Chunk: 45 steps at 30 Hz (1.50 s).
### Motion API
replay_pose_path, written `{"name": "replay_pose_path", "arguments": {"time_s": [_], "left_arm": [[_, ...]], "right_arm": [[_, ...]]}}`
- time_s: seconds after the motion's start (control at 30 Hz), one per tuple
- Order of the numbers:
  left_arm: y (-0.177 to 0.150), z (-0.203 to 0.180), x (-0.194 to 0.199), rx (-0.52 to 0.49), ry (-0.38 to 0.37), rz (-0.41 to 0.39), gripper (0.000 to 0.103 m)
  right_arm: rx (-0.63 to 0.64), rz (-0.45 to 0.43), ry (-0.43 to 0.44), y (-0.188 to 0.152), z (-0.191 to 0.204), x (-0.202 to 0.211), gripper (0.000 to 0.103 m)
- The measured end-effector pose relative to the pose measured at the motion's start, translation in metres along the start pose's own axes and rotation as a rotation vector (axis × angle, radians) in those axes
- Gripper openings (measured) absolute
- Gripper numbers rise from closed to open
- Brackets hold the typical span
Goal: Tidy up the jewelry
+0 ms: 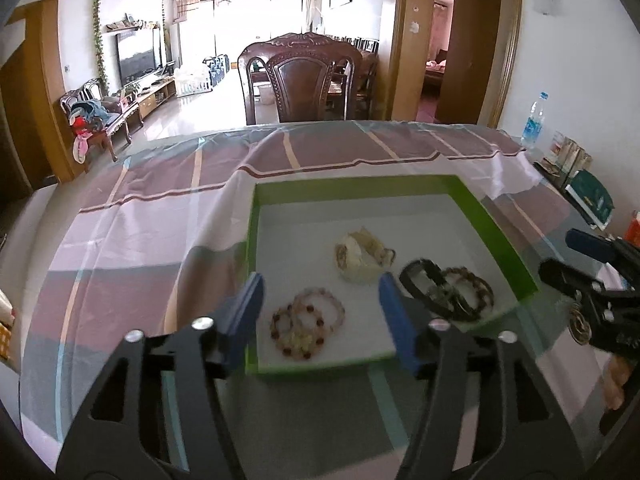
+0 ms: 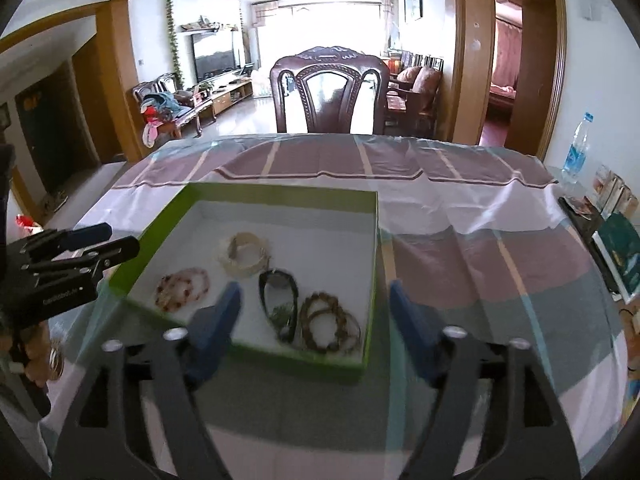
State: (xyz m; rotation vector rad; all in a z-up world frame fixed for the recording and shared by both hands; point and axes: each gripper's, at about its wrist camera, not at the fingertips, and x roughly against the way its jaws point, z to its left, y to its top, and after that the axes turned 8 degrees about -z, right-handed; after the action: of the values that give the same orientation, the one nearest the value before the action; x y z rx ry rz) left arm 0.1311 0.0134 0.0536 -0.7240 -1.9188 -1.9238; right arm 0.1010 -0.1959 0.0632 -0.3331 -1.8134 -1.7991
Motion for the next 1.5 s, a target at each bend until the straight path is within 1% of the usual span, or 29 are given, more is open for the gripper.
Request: {"name": "replay_pose_path", "arguments": {"time_s": [0.03, 0.07, 0.1, 0.17, 0.2, 0.27, 0.33, 0.37, 0.47, 0.57, 0.63, 0.7, 0.8, 1.5], "left_arm": [[-0.006, -0.001, 0.007, 0.001, 0.009, -0.007, 0.071], [-0.014, -0.004, 0.014, -0.005, 0.028, -0.012, 0.074], [-0.02, -0.007, 0.02, -0.014, 0.041, -0.015, 0.074], [-0.036, -0.016, 0.032, -0.049, 0.054, -0.033, 0.083], [-0.042, -0.02, 0.036, -0.062, 0.062, -0.045, 0.085], [-0.054, -0.028, 0.043, -0.087, 0.087, -0.072, 0.092], [-0.061, -0.032, 0.046, -0.085, 0.091, -0.087, 0.095], [-0.064, -0.032, 0.047, -0.082, 0.091, -0.094, 0.096], [-0.068, -0.032, 0.046, -0.085, 0.124, -0.113, 0.096], [-0.068, -0.028, 0.045, -0.072, 0.135, -0.125, 0.096], [-0.069, -0.025, 0.044, -0.062, 0.122, -0.118, 0.097], [-0.068, -0.023, 0.044, -0.057, 0.113, -0.115, 0.097], [-0.069, -0.026, 0.045, -0.063, 0.105, -0.118, 0.098], [-0.072, -0.028, 0.045, -0.071, 0.104, -0.121, 0.098]], "right_arm": [[0.005, 0.007, 0.006, -0.005, 0.003, 0.007, 0.089], [0.009, 0.015, 0.008, -0.009, 0.004, 0.011, 0.089], [0.021, 0.033, 0.007, -0.018, 0.009, 0.017, 0.09], [0.039, 0.06, 0.005, -0.029, 0.015, 0.021, 0.091], [0.051, 0.08, 0.003, -0.038, 0.019, 0.021, 0.091], [0.048, 0.078, -0.007, -0.049, 0.022, 0.021, 0.091], [0.032, 0.064, -0.033, -0.058, 0.022, 0.02, 0.096], [0.023, 0.054, -0.046, -0.06, 0.023, 0.018, 0.096], [-0.022, -0.021, -0.079, -0.065, 0.02, 0.018, 0.096], [0.018, -0.079, -0.117, -0.064, 0.023, 0.022, 0.099], [0.028, -0.104, -0.123, -0.064, 0.025, 0.024, 0.099], [0.031, -0.097, -0.109, -0.065, 0.025, 0.023, 0.099], [0.027, -0.089, -0.112, -0.067, 0.024, 0.019, 0.099], [0.024, -0.084, -0.099, -0.07, 0.027, 0.018, 0.099]]}}
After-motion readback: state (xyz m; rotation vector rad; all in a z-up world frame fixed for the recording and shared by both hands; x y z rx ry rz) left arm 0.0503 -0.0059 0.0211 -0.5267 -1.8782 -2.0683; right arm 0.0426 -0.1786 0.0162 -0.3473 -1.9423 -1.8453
